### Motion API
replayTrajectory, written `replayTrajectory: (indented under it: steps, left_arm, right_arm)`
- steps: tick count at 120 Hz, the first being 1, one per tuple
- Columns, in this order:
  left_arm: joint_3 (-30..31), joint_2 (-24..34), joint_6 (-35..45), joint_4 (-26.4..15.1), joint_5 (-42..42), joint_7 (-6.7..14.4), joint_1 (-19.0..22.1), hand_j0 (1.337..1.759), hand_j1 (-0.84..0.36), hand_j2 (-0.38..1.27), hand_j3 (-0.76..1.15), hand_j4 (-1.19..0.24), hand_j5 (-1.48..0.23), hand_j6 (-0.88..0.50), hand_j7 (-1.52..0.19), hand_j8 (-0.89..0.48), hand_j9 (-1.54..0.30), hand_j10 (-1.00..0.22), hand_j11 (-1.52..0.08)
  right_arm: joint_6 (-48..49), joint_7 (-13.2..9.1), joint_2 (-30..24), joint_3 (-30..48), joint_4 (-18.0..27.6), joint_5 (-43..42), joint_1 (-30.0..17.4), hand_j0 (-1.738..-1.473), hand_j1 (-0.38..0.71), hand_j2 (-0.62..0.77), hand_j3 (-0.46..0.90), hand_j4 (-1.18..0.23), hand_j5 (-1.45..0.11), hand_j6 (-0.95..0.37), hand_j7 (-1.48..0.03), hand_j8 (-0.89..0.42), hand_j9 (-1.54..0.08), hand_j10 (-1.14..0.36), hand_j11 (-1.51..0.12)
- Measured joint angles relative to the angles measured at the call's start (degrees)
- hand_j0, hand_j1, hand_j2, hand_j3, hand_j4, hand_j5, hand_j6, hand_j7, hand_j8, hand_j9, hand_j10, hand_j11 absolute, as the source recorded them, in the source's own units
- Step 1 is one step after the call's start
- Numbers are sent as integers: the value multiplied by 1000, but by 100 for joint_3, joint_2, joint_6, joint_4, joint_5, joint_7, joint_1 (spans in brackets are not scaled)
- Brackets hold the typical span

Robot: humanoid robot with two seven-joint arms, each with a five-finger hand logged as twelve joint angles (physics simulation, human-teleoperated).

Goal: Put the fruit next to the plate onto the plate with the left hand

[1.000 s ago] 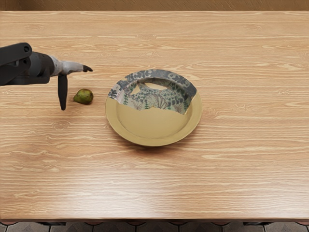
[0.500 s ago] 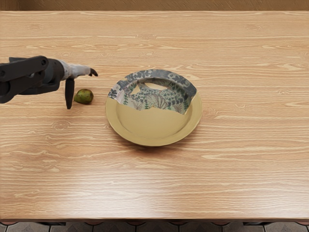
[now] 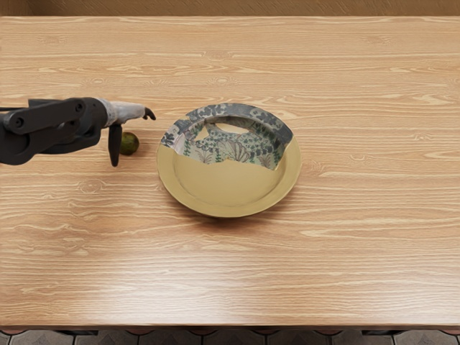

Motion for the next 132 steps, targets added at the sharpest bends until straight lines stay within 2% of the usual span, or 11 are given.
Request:
replayTrajectory:
  steps: [33,87,132]
  left_arm:
    - [34,45,260,-107,7,0,94,1658,114,41,0,-199,-256,-200,-256,-200,-256,-199,-256]
    - [140,54,527,-62,-13,-4,193,1658,99,44,0,-213,-273,-213,-273,-213,-273,-212,-273]
    - [219,46,821,1,-62,8,301,1658,10,59,0,-286,-369,-287,-369,-287,-369,-286,-369]
  right_arm:
    - [0,0,0,0,0,0,0,-1658,-320,-5,0,-24,-31,-24,-31,-24,-31,-24,-31]
    - [0,0,0,0,0,0,0,-1658,-320,-5,0,-24,-31,-24,-31,-24,-31,-24,-31]
    - [0,0,0,0,0,0,0,-1658,-320,-5,0,-24,-31,-24,-31,-24,-31,-24,-31]
